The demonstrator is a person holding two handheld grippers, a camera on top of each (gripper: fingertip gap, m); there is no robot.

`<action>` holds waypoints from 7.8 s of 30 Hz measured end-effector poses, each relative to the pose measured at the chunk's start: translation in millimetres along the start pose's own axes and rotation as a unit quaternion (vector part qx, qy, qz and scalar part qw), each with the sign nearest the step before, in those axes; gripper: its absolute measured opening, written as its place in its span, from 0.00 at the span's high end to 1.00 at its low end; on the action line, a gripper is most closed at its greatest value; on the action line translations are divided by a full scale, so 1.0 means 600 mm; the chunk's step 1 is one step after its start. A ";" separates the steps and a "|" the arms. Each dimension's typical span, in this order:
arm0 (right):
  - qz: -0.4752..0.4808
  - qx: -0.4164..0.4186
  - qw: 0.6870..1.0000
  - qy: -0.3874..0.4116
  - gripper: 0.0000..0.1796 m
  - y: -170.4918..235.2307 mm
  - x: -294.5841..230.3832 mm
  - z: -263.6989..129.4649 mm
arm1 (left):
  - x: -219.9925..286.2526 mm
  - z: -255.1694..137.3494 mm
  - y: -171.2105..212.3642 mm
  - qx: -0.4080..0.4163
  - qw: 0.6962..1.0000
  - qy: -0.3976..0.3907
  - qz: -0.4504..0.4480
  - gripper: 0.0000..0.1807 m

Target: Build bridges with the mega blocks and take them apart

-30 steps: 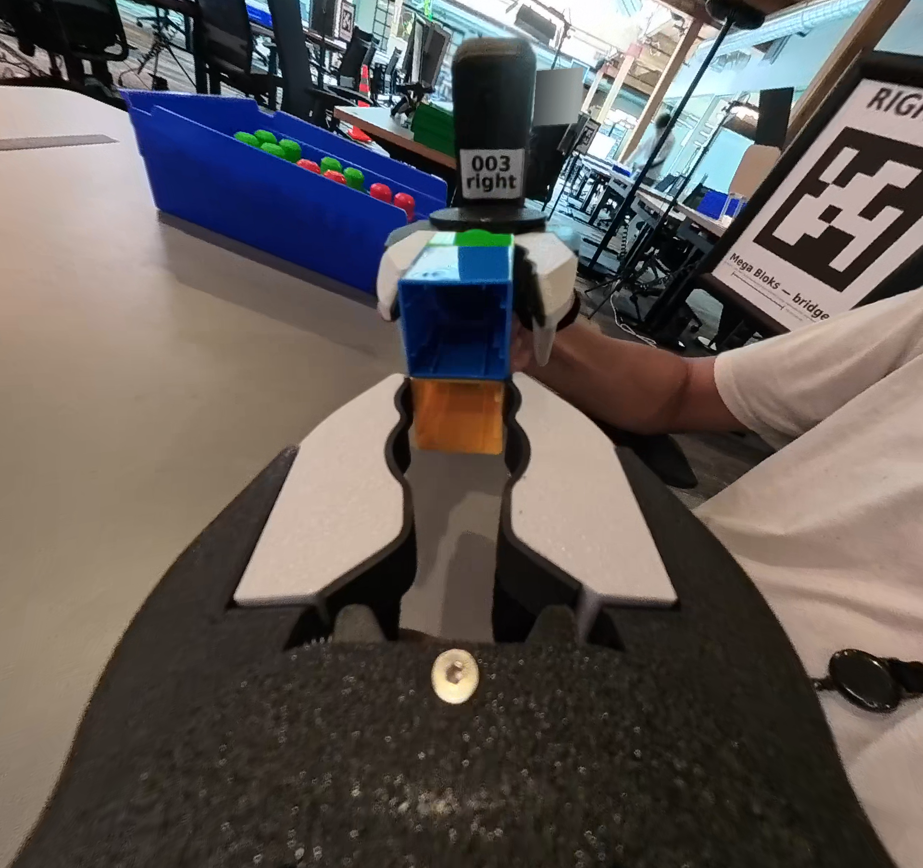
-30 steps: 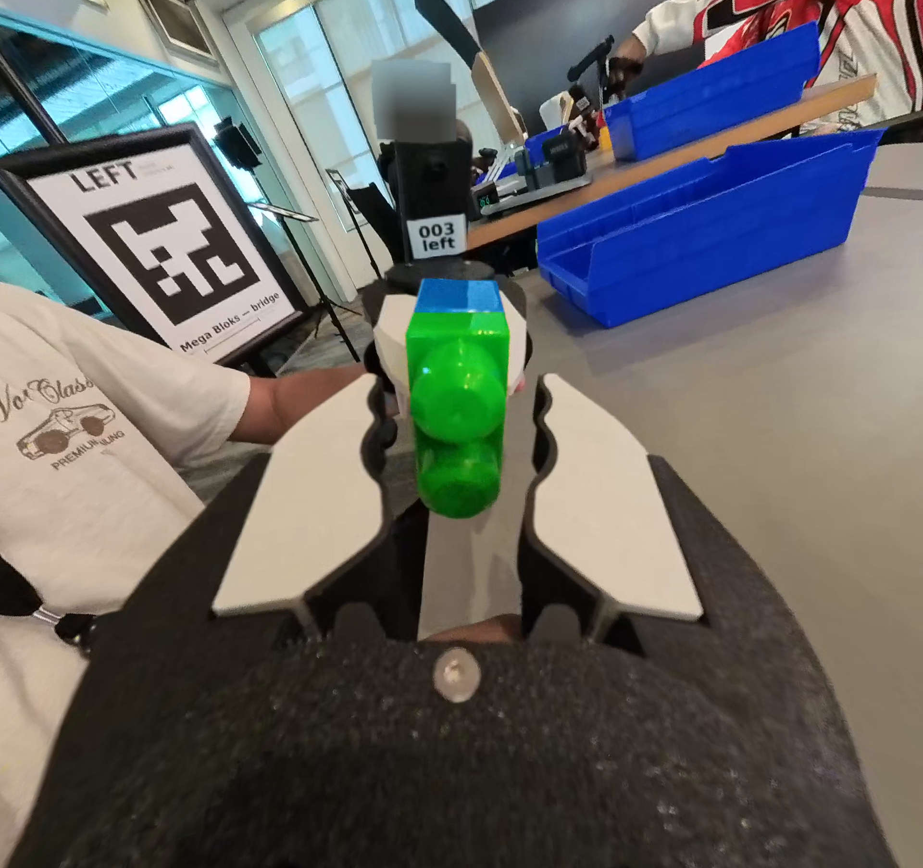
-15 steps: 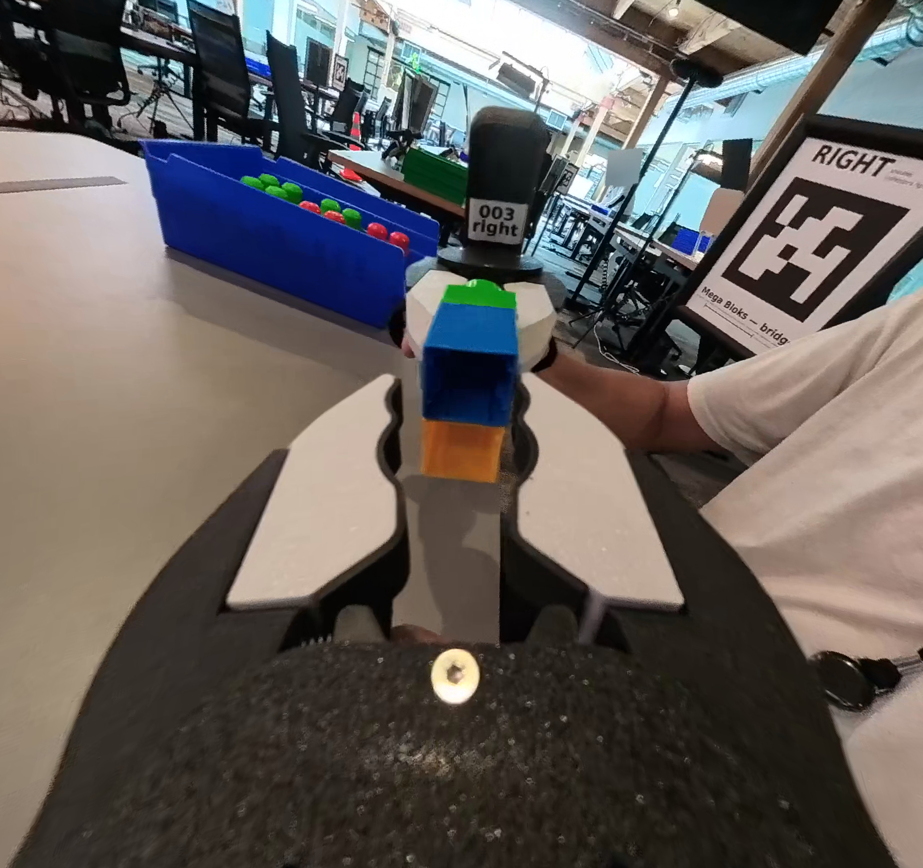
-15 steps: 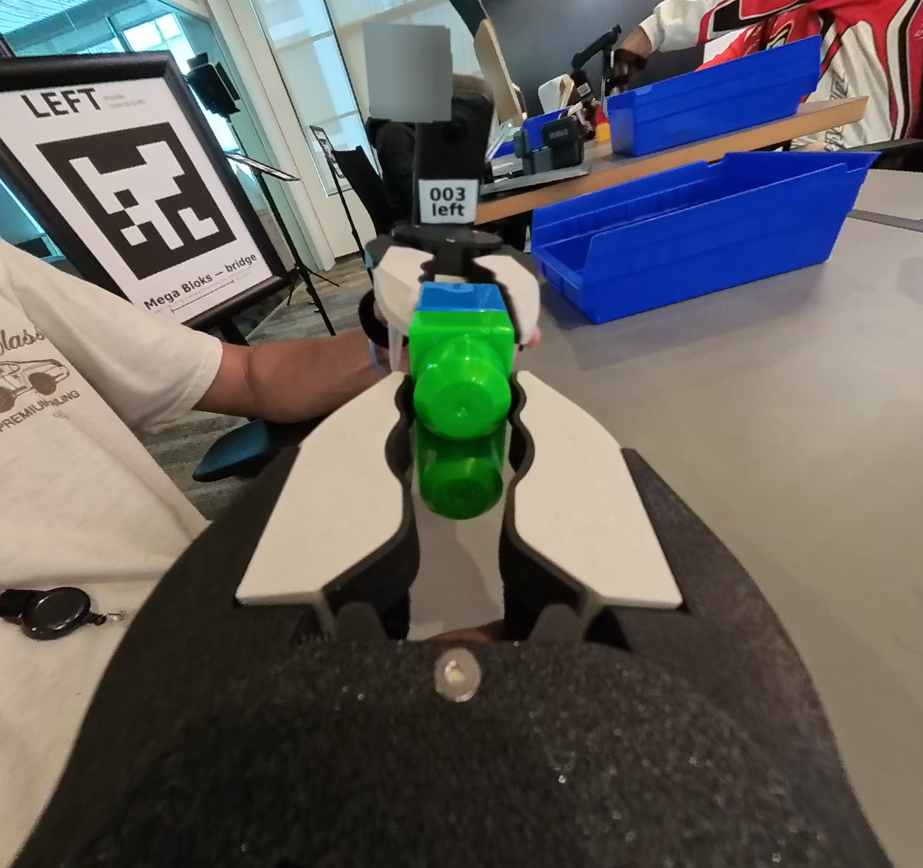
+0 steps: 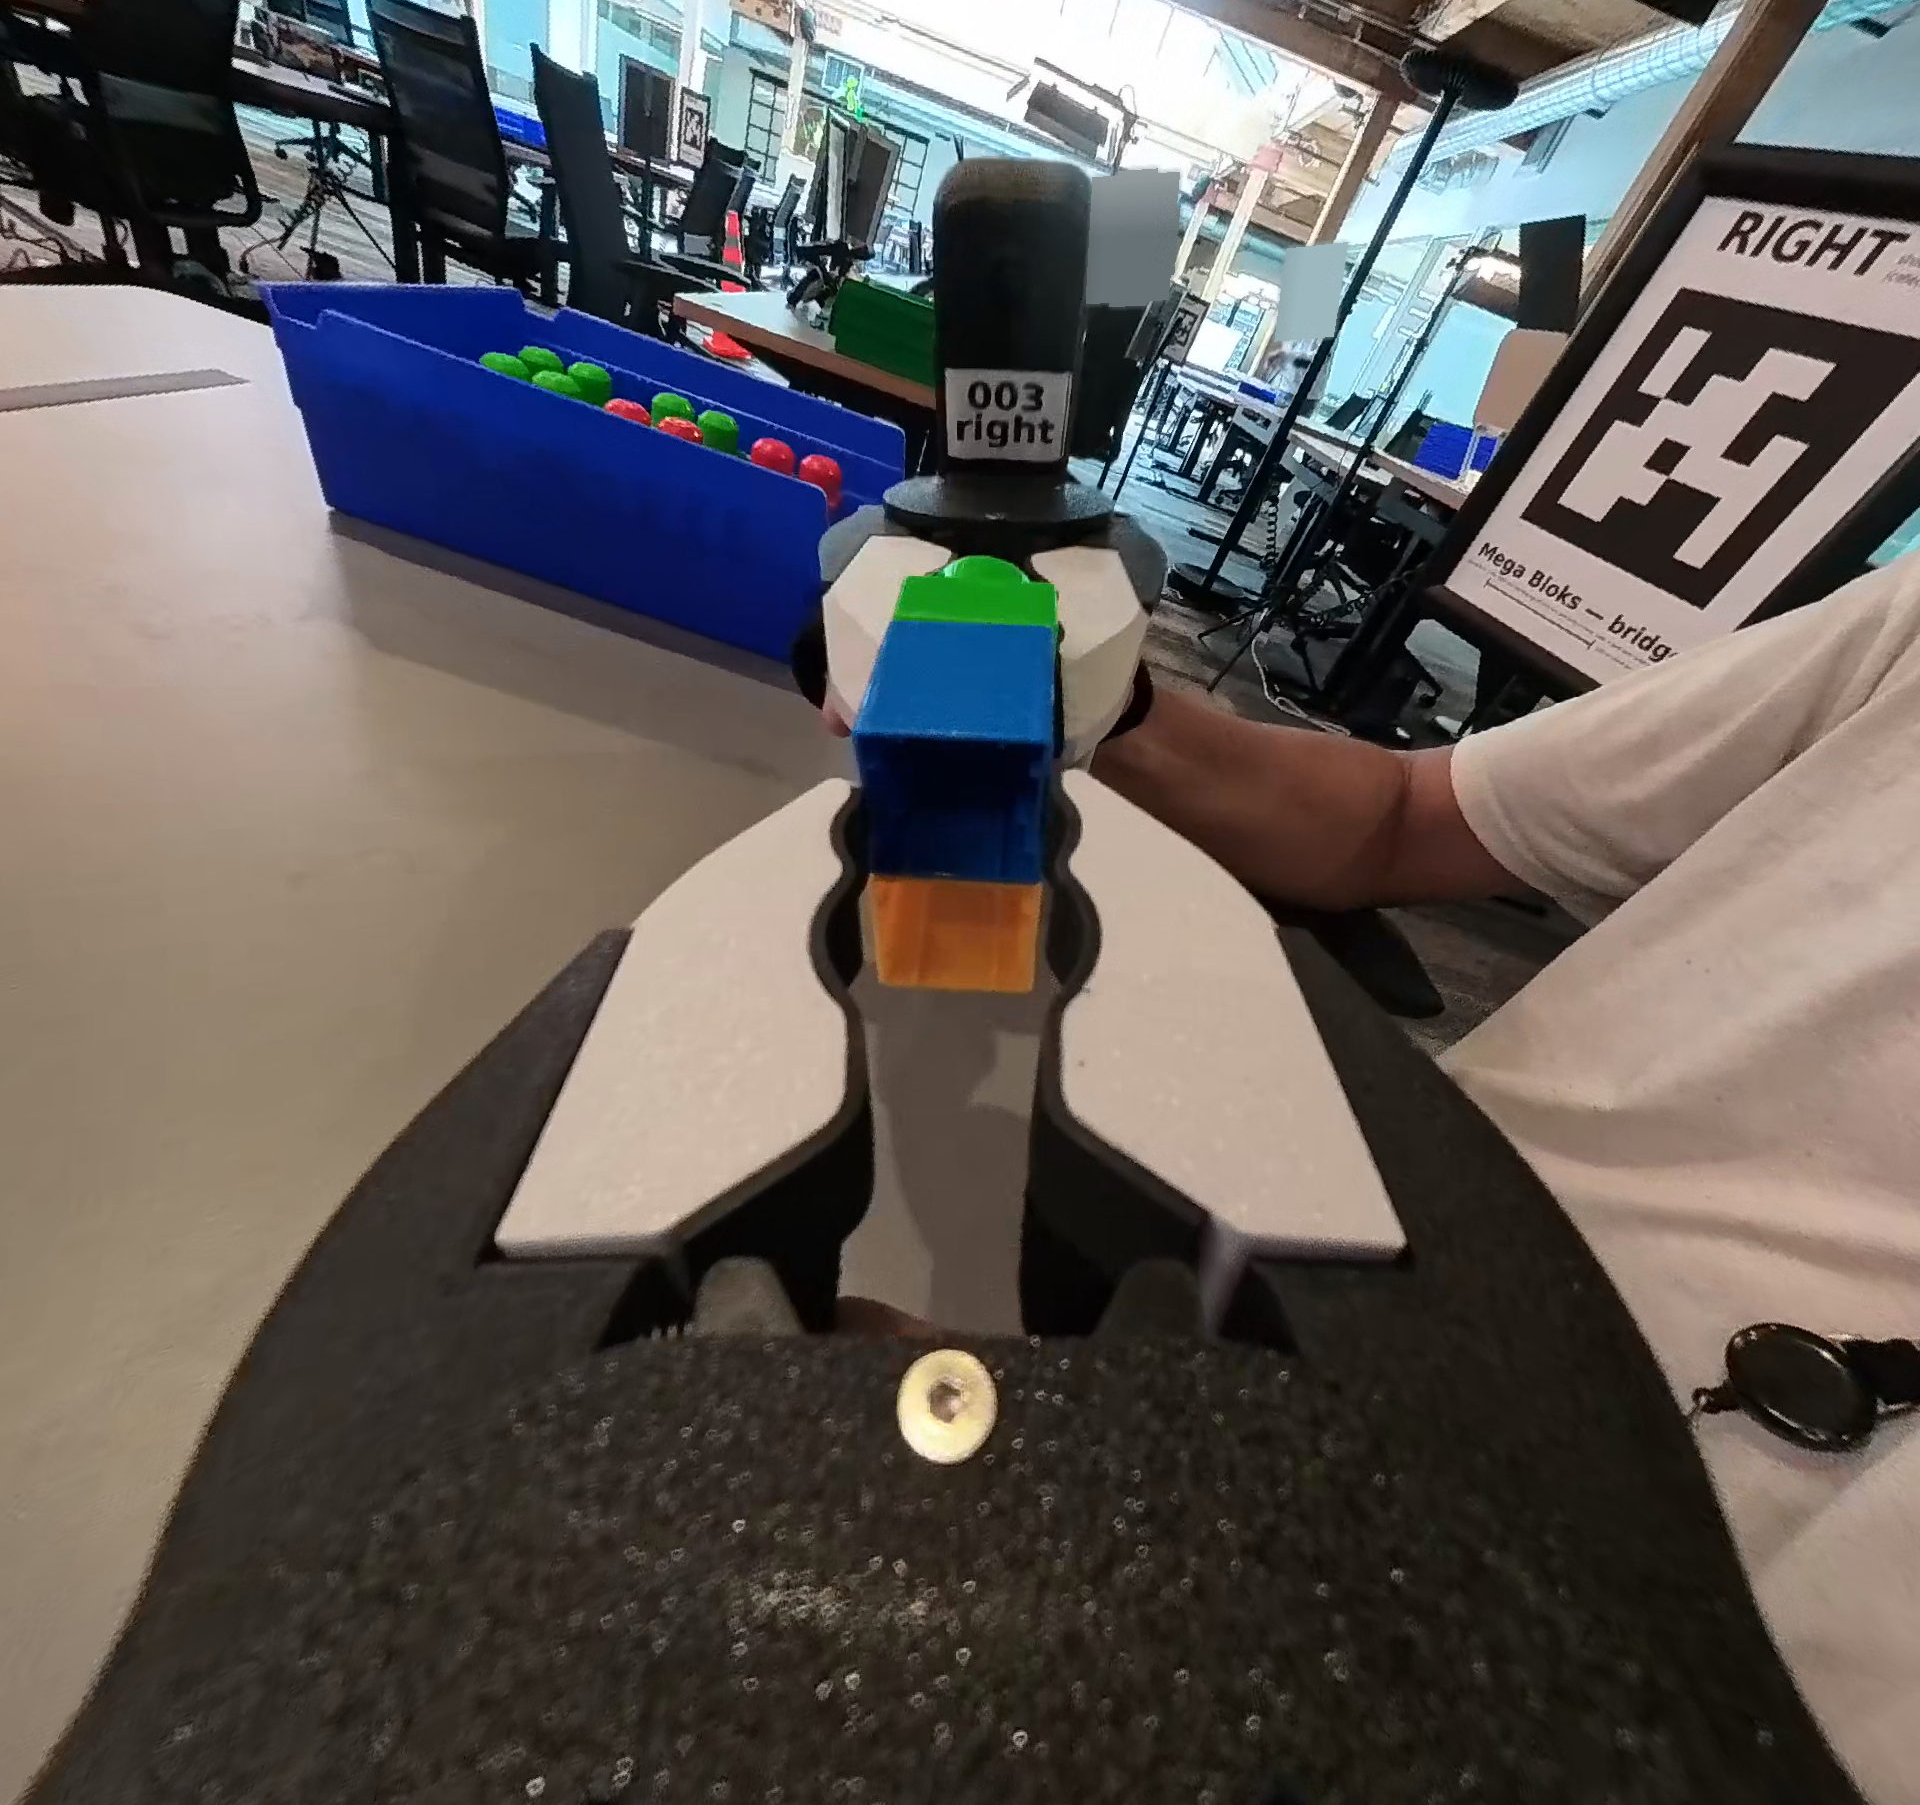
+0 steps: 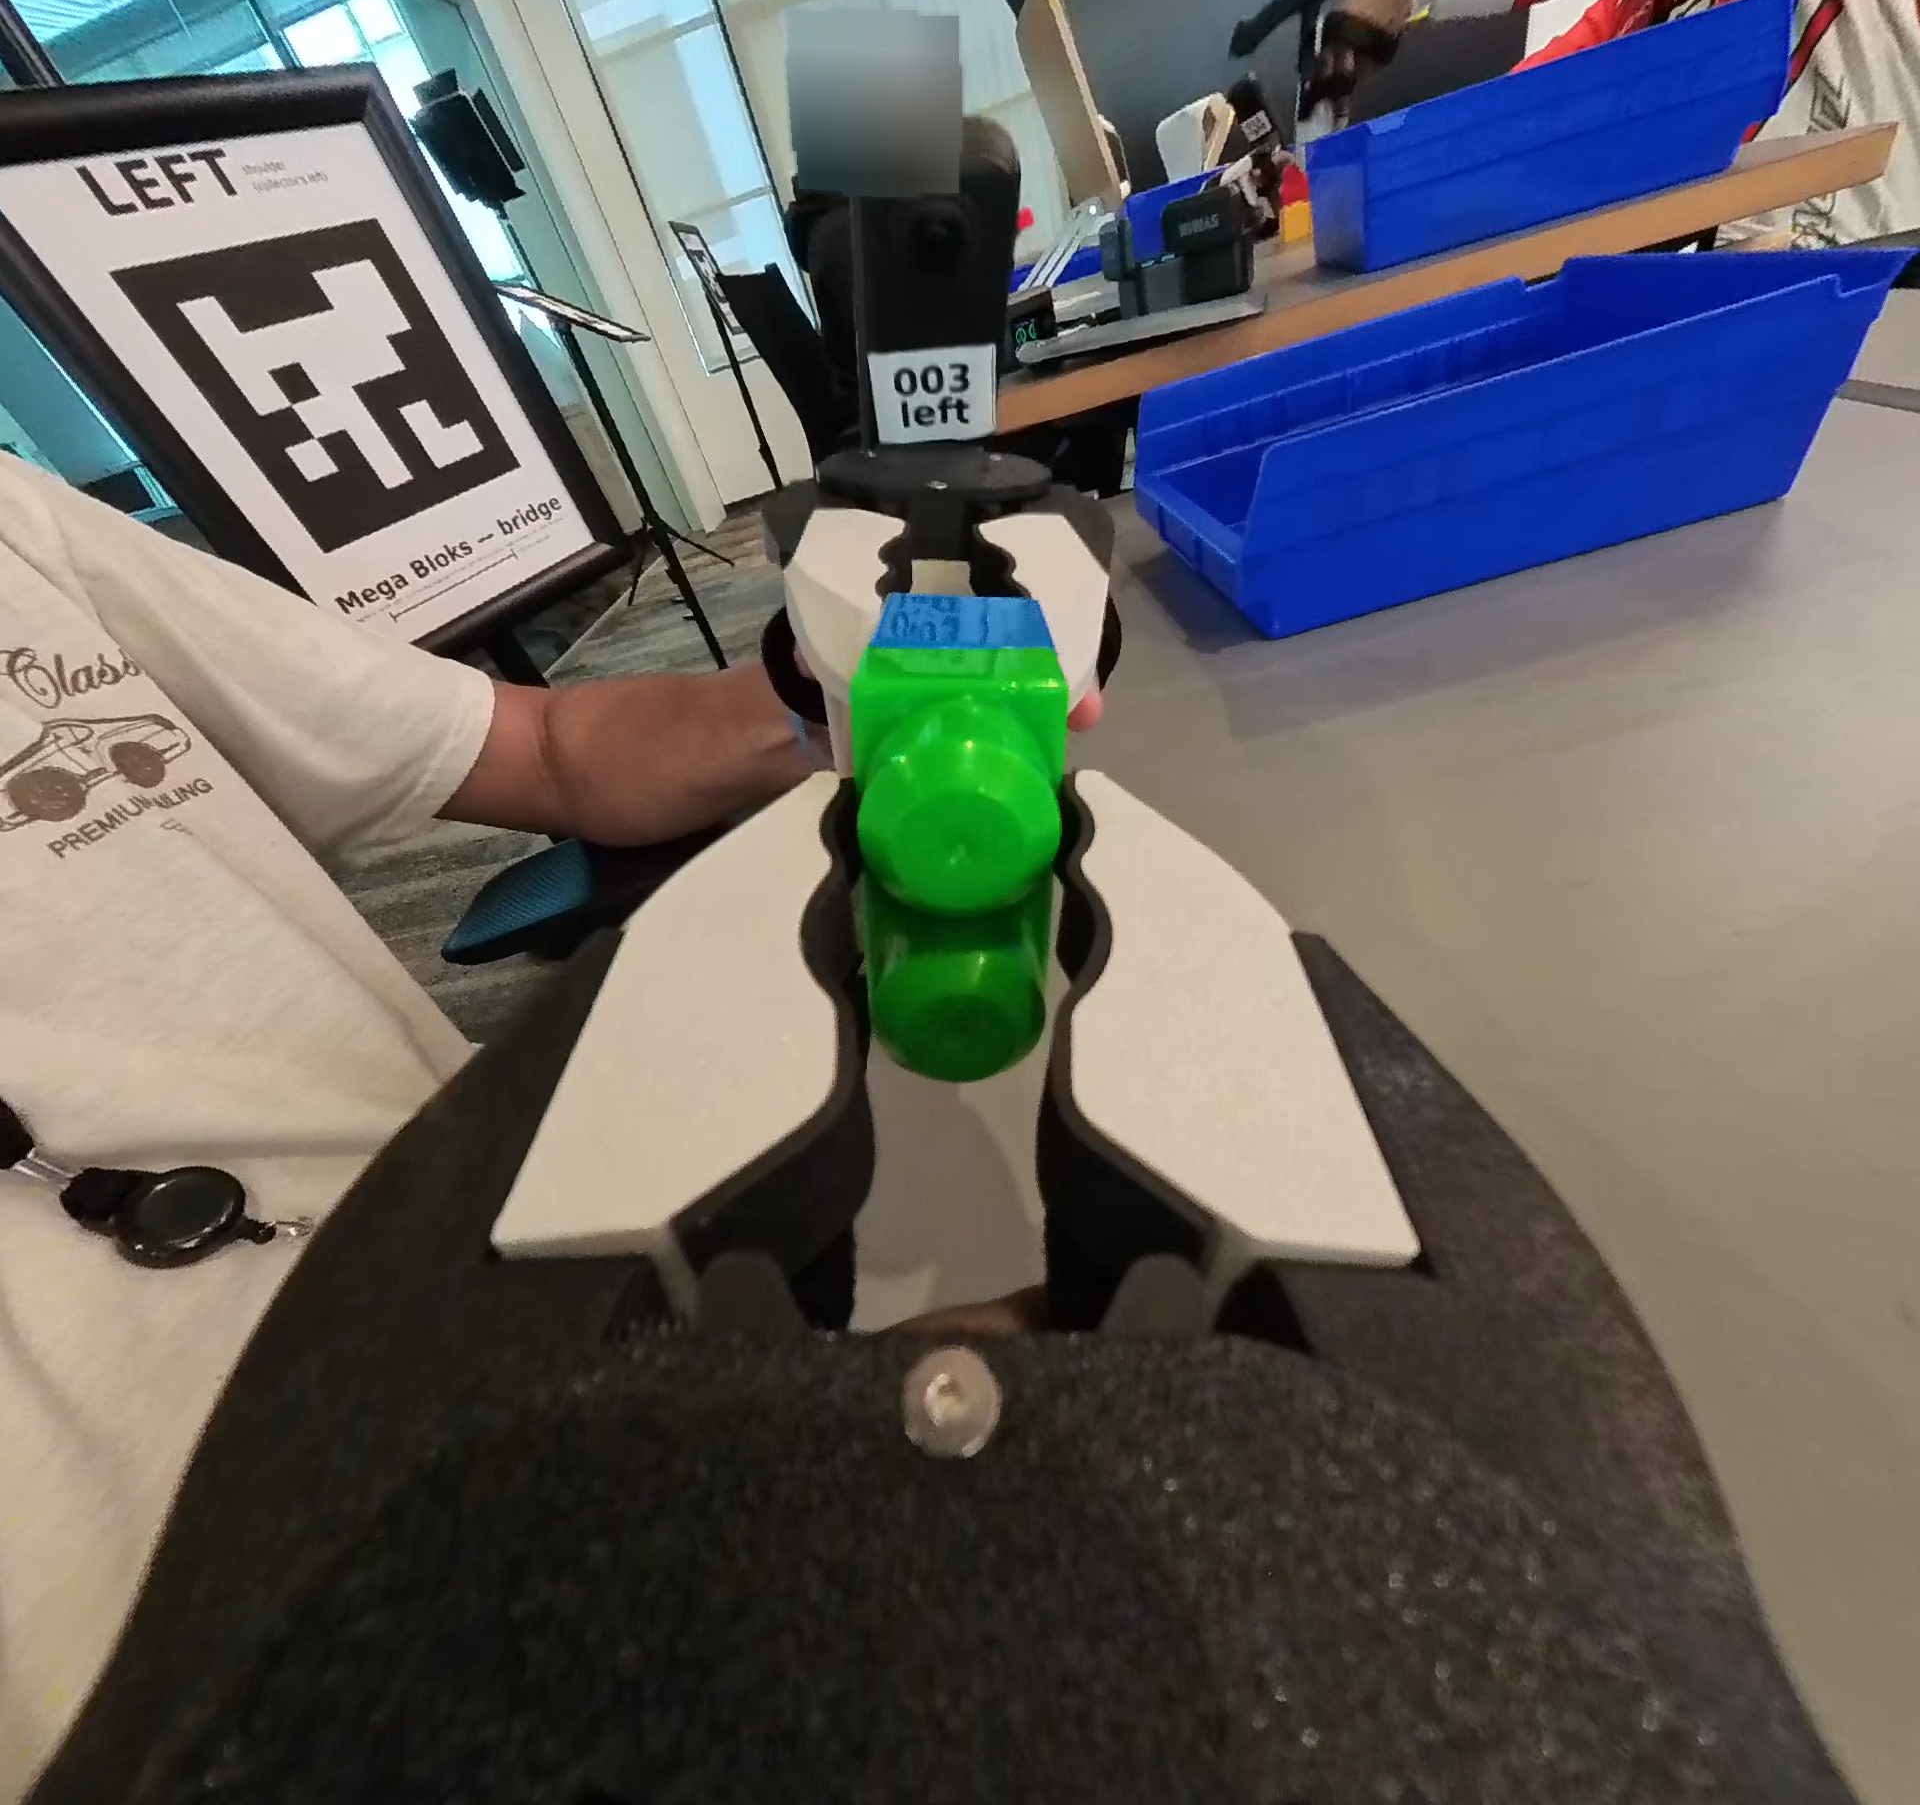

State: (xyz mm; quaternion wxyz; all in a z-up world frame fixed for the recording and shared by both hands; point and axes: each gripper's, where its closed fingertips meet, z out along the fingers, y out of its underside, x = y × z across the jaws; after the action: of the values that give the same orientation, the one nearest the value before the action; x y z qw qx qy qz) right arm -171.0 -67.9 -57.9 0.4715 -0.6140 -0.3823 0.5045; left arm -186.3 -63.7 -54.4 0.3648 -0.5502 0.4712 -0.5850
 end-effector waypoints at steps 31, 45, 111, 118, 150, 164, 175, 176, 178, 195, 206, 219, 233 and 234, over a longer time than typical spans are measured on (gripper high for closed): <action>0.206 -0.187 0.800 0.532 0.80 -0.108 0.176 -0.508 | -0.139 -0.081 -0.024 0.014 0.922 -0.382 0.064 0.63; 0.384 -0.378 0.639 0.549 0.80 0.107 0.268 -0.574 | -0.143 -0.058 -0.012 -0.002 0.936 -0.350 0.030 0.63; 0.025 0.003 0.884 0.467 0.70 0.034 0.234 -0.090 | -0.238 -0.161 0.029 -0.007 0.838 -0.543 0.052 0.66; 0.019 -0.006 0.885 0.465 0.69 0.033 0.227 -0.086 | -0.237 -0.152 0.033 -0.011 0.845 -0.533 0.047 0.67; 0.109 0.041 0.761 0.639 0.64 0.072 0.175 -0.427 | -0.215 -0.121 0.021 -0.035 0.875 -0.480 0.049 0.67; 0.139 0.029 0.843 0.519 0.60 0.060 0.181 -0.296 | -0.202 -0.076 0.048 -0.067 0.890 -0.448 0.046 0.66; 0.064 0.127 0.730 0.668 0.66 0.026 0.055 -0.516 | -0.141 0.199 0.045 -0.109 0.920 -0.369 0.071 0.67; 0.056 0.123 0.693 0.708 0.67 0.038 0.051 -0.555 | -0.134 0.230 0.041 -0.106 0.924 -0.361 0.067 0.67; 0.054 0.112 0.642 0.756 0.67 0.066 0.051 -0.611 | -0.130 0.283 0.033 -0.100 0.926 -0.360 0.060 0.67; 0.158 0.101 0.595 0.782 0.98 0.113 0.159 -0.670 | -0.246 0.422 0.032 -0.085 0.884 -0.456 -0.061 0.96; 0.134 0.089 0.620 0.768 0.98 0.091 0.170 -0.577 | -0.247 0.315 0.005 -0.070 0.864 -0.497 -0.024 0.98; 0.118 0.054 0.733 0.668 0.98 0.048 0.219 -0.256 | -0.241 -0.029 0.014 -0.034 0.794 -0.603 -0.069 0.98; 0.097 0.005 0.808 0.581 0.98 0.032 0.272 0.015 | -0.249 -0.291 0.039 -0.012 0.726 -0.680 -0.102 0.98; 0.099 0.006 0.809 0.579 0.97 0.033 0.271 0.019 | -0.250 -0.294 0.044 -0.010 0.725 -0.681 -0.105 0.98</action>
State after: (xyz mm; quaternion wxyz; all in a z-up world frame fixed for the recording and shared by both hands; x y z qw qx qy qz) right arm -149.7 83.0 -119.5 0.5568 -0.8240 0.0282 0.1014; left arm -343.6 96.7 -116.0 0.5184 -0.8501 0.0416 -0.0826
